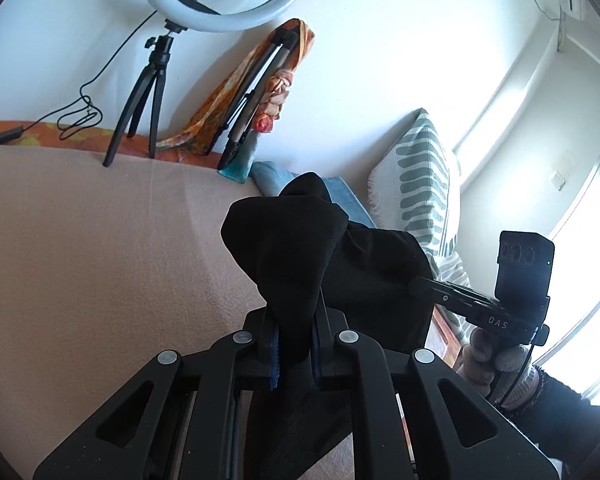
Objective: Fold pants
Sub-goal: 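Carry the shorts bundle with both tools onto the folded blue jeans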
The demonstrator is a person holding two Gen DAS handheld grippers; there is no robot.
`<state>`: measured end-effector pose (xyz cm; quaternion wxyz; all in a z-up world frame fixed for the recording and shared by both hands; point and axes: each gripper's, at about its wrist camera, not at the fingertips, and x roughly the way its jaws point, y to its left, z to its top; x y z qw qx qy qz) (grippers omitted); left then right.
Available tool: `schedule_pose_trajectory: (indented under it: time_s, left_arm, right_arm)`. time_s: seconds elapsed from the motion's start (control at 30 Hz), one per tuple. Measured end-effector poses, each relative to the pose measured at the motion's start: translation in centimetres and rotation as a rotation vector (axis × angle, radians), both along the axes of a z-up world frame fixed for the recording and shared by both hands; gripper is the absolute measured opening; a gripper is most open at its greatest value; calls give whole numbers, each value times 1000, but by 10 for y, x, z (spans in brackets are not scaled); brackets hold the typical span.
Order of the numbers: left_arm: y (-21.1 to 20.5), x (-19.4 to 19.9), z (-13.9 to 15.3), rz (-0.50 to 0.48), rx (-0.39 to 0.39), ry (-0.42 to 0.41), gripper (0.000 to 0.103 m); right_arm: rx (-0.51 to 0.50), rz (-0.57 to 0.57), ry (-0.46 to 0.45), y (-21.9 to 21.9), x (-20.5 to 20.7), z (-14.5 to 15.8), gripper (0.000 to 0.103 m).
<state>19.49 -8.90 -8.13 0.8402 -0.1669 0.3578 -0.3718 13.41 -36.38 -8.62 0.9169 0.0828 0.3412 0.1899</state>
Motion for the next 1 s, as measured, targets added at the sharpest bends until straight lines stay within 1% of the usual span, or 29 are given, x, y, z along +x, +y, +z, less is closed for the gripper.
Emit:
schedule_pose_trajectory:
  time_s: [0.13, 0.27, 0.5, 0.6, 0.8, 1.0]
  left_arm:
    - [-11, 2, 26, -17, 2, -59, 9]
    - [-27, 9, 49, -35, -11, -104, 9]
    - [-63, 30, 75, -74, -47, -147, 9]
    - [-87, 40, 82, -101, -45, -165, 9]
    - [-134, 66, 90, -152, -32, -198, 9]
    - [-170, 101, 80, -171, -40, -189, 9]
  right_arm:
    - [-23, -14, -64, -2, -7, 27, 10]
    - [-37, -45, -124, -13, -14, 50, 10]
    - [-49, -118, -191, -46, -9, 82, 10]
    - [-61, -153, -205, -66, 0, 92, 10]
    - [-52, -224, -200, -114, 29, 96, 10]
    - [-44, -274, -189, -154, 69, 88, 10]
